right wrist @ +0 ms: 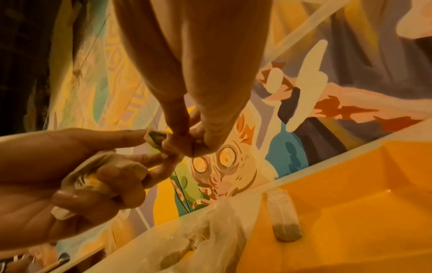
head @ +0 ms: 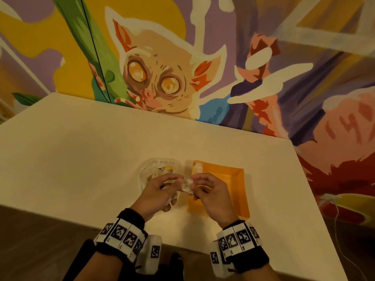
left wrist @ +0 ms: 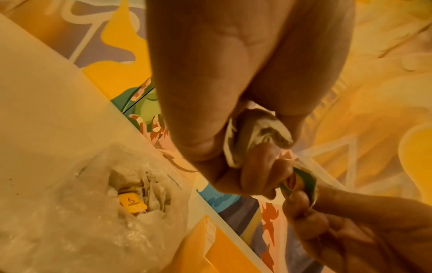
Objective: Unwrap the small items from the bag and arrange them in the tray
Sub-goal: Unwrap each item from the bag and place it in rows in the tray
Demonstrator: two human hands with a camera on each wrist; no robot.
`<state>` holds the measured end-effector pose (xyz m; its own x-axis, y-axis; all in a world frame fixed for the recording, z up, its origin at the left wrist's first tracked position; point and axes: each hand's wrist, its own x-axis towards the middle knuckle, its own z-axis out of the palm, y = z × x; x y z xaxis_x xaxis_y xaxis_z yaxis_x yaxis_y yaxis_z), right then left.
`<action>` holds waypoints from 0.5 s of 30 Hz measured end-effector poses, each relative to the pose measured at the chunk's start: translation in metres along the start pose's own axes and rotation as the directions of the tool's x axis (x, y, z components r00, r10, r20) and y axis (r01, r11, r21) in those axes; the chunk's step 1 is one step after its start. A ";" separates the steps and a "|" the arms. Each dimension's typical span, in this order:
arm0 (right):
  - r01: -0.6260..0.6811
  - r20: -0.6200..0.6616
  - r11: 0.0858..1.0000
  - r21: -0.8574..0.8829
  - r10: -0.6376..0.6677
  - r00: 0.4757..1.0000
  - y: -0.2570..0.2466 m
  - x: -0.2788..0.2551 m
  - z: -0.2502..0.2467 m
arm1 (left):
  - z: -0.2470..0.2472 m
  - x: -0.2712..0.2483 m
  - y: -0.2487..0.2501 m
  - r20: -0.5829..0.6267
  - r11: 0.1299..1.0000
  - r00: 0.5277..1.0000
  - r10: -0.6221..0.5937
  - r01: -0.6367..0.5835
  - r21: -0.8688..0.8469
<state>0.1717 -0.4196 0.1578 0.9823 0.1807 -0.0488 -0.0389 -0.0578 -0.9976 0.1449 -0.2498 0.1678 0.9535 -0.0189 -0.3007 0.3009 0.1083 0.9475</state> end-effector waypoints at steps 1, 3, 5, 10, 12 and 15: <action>0.006 0.033 0.999 -0.033 -0.005 0.999 -0.002 -0.001 -0.001 | 0.000 -0.001 0.000 0.012 1.000 1.000 -0.015 0.015 0.007; 0.024 0.094 0.995 -0.097 -0.014 0.995 -0.005 -0.004 -0.004 | 0.002 -0.002 -0.001 0.040 0.999 0.998 -0.038 0.038 0.004; 0.041 0.111 0.992 -0.119 -0.028 0.993 -0.009 -0.006 -0.006 | 0.004 -0.002 -0.002 0.034 0.999 0.999 -0.033 0.034 -0.009; -0.135 0.039 0.984 0.115 0.131 0.991 -0.013 -0.010 -0.003 | 0.013 0.000 -0.007 -0.103 0.994 0.994 0.022 -0.033 -0.101; -0.191 0.067 0.975 0.111 0.184 0.981 -0.011 -0.014 0.000 | 0.017 -0.001 -0.009 -0.132 0.985 0.991 0.030 -0.052 -0.166; -0.132 -0.001 0.989 0.072 0.132 0.991 -0.008 -0.016 0.001 | 0.018 -0.004 -0.013 -0.168 0.976 0.985 0.025 -0.061 -0.211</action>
<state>0.1564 -0.4213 0.1666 0.9688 0.1703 -0.1803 -0.1812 -0.0107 -0.9834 0.1371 -0.2689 0.1586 0.9448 0.1513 -0.2905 0.2322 0.3162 0.9198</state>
